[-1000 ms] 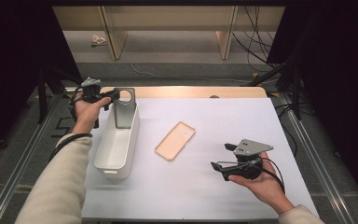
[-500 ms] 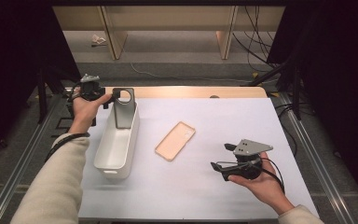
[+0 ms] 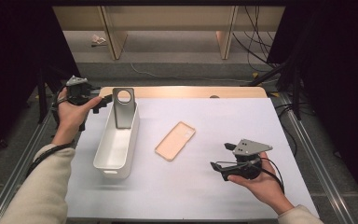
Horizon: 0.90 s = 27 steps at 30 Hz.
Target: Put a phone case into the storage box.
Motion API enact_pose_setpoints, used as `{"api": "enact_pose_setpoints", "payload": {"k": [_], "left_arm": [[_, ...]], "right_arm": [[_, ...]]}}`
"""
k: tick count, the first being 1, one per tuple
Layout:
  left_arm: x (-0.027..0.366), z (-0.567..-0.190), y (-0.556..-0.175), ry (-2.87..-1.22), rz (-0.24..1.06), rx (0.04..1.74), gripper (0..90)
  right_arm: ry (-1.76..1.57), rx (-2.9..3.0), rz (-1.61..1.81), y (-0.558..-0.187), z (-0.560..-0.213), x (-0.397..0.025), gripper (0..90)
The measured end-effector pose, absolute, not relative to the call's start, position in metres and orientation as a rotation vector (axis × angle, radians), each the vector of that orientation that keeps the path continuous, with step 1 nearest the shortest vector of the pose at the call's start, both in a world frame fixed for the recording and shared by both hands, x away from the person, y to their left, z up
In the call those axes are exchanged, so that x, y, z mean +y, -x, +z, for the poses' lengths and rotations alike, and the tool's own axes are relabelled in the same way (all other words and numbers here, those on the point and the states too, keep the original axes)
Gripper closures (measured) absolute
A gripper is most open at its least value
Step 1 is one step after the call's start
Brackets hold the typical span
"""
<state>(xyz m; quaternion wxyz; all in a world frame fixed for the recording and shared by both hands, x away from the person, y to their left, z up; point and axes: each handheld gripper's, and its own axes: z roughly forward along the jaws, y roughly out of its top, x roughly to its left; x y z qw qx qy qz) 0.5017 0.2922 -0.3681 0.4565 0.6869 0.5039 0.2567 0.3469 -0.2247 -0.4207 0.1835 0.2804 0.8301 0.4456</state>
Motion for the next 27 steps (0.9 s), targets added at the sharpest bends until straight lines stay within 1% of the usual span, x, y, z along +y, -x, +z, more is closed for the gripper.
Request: {"api": "enact_pose_setpoints", "payload": {"k": [5, 12, 17, 22, 27], "left_arm": [[0.288, -0.368, -0.479, -1.697, 0.639, 1.196, 0.0], [0.272, -0.369, -0.443, -1.697, 0.641, 1.121, 0.0], [0.264, -0.375, -0.418, -1.691, 0.633, 1.113, 0.0], [0.257, -0.389, -0.395, -1.68, 0.619, 1.113, 0.0], [0.254, -0.397, -0.384, -1.696, 0.607, 1.101, 0.0]], "right_arm": [[-0.792, 2.342, 1.255, -0.347, -0.421, -0.224, 17.2], [-0.794, 2.339, 1.257, -0.348, -0.421, -0.224, 17.2], [-0.792, 2.339, 1.257, -0.348, -0.42, -0.224, 17.2], [-0.791, 2.342, 1.255, -0.349, -0.421, -0.222, 17.1], [-0.787, 2.341, 1.253, -0.348, -0.421, -0.222, 17.2]]}}
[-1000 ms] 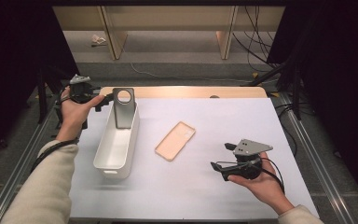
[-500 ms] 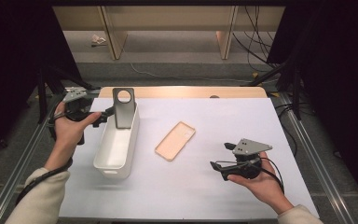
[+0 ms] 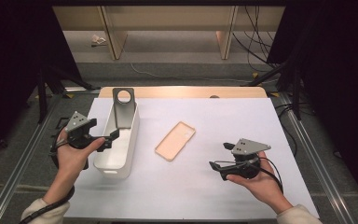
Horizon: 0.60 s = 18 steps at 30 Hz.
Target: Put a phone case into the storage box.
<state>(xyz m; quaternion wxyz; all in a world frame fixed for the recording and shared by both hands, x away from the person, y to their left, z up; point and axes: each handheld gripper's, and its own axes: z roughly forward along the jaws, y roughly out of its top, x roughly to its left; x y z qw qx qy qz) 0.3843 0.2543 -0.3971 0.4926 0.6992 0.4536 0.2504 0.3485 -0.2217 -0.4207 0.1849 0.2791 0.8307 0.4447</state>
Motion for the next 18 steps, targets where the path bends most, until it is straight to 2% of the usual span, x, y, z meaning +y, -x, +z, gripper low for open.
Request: {"api": "enact_pose_setpoints", "payload": {"k": [18], "left_arm": [[0.233, -0.402, -0.344, -1.705, 0.57, 1.024, 0.5]], "right_arm": [[-0.793, 2.336, 1.263, -0.349, -0.42, -0.222, 17.1]]}}
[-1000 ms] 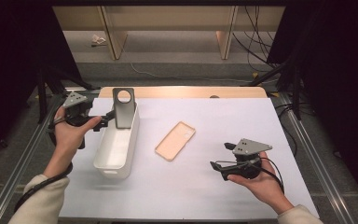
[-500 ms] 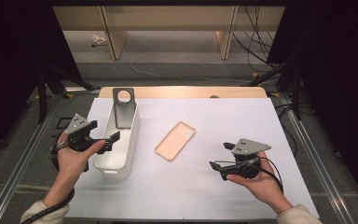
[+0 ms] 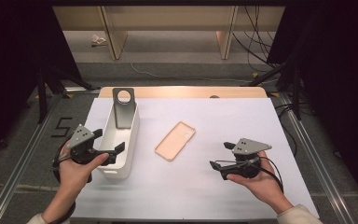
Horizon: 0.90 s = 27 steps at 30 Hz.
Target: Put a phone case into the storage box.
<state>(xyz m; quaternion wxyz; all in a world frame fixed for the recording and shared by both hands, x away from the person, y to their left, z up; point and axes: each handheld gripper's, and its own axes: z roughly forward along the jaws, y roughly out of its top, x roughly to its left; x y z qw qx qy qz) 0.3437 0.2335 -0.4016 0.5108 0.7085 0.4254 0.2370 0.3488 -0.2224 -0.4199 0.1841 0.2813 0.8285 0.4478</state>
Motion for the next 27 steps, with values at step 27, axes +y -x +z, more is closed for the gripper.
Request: {"api": "enact_pose_setpoints", "payload": {"k": [27], "left_arm": [[0.214, -0.419, -0.315, -1.792, 0.531, 0.914, 3.2]], "right_arm": [[-0.764, 2.38, 1.262, -0.356, -0.422, -0.206, 36.5]]}}
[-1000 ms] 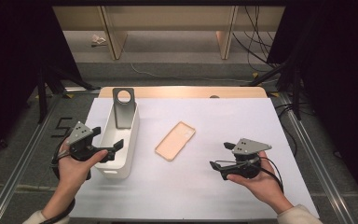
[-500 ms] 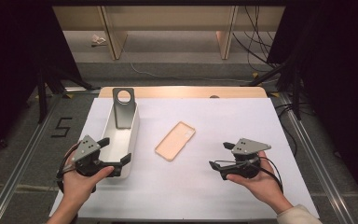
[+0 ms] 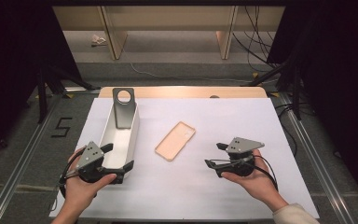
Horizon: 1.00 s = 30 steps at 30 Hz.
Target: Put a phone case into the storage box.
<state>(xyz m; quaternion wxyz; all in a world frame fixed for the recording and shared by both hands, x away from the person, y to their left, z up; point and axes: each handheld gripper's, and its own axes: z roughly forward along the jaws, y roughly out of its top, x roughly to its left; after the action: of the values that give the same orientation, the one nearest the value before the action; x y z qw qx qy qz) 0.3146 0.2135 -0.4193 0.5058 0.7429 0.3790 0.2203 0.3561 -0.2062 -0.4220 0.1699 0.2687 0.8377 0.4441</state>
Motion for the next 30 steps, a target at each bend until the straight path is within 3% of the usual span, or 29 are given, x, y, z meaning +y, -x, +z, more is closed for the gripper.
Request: {"api": "enact_pose_setpoints", "payload": {"k": [4, 12, 30], "left_arm": [[0.214, -0.419, -0.315, -1.785, 0.533, 0.918, 3.6], [0.214, -0.42, -0.314, -1.785, 0.528, 0.911, 4.4], [0.214, -0.422, -0.315, -1.791, 0.522, 0.909, 5.0]], "right_arm": [[-0.746, 2.425, 1.256, -0.363, -0.421, -0.192, 61.5], [-0.711, 2.526, 1.162, -0.389, -0.428, -0.148, 90.0], [-0.722, 2.637, 1.036, -0.423, -0.46, -0.069, 90.0]]}}
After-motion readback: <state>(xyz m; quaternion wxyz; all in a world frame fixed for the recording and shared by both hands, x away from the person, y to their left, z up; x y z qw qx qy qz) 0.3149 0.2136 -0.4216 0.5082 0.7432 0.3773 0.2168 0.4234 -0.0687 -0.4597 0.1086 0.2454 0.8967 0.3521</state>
